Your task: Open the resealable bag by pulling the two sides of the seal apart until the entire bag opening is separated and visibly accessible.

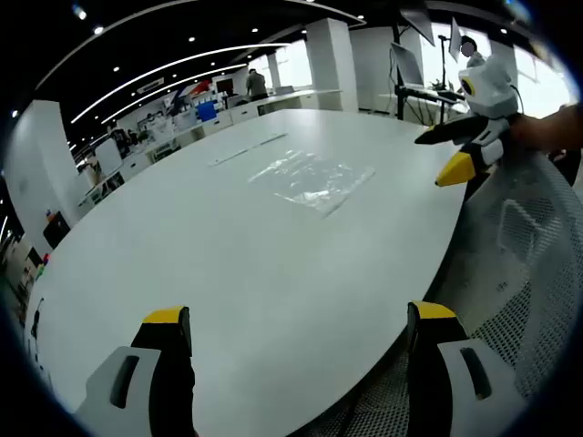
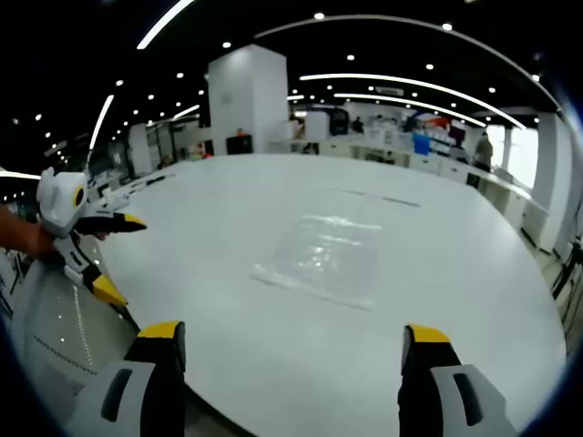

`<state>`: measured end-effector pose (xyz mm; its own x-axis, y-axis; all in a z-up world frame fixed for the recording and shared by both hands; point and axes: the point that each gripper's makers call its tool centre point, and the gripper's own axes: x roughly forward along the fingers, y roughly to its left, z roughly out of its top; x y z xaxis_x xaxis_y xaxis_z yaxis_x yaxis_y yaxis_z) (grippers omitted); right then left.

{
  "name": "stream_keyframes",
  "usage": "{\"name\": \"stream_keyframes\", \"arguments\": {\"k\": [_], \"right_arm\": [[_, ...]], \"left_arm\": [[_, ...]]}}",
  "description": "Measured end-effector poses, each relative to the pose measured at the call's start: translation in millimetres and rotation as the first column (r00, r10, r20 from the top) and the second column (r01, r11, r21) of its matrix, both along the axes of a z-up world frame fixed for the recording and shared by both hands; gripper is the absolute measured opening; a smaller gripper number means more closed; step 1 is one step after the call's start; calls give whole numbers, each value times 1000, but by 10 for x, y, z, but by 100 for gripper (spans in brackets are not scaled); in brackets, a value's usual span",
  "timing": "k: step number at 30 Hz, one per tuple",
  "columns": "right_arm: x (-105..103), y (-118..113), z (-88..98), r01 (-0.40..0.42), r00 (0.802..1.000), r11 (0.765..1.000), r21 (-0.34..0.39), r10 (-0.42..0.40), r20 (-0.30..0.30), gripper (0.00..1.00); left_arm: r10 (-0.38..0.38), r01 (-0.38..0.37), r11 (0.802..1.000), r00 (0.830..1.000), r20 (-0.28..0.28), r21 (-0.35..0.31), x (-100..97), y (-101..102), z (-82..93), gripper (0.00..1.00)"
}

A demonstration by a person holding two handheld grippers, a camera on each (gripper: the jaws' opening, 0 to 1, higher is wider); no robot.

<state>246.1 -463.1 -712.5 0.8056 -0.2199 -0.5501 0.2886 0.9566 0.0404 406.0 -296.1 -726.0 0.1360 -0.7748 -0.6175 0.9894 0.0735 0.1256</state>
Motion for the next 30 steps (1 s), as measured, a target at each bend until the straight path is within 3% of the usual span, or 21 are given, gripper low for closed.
{"name": "stream_keyframes", "arguments": {"k": [30], "right_arm": [[1, -21, 9, 12, 1000, 1000, 4, -12, 8, 98]], "left_arm": [[3, -3, 1000, 1000, 8, 1, 14, 4, 3, 98]]}}
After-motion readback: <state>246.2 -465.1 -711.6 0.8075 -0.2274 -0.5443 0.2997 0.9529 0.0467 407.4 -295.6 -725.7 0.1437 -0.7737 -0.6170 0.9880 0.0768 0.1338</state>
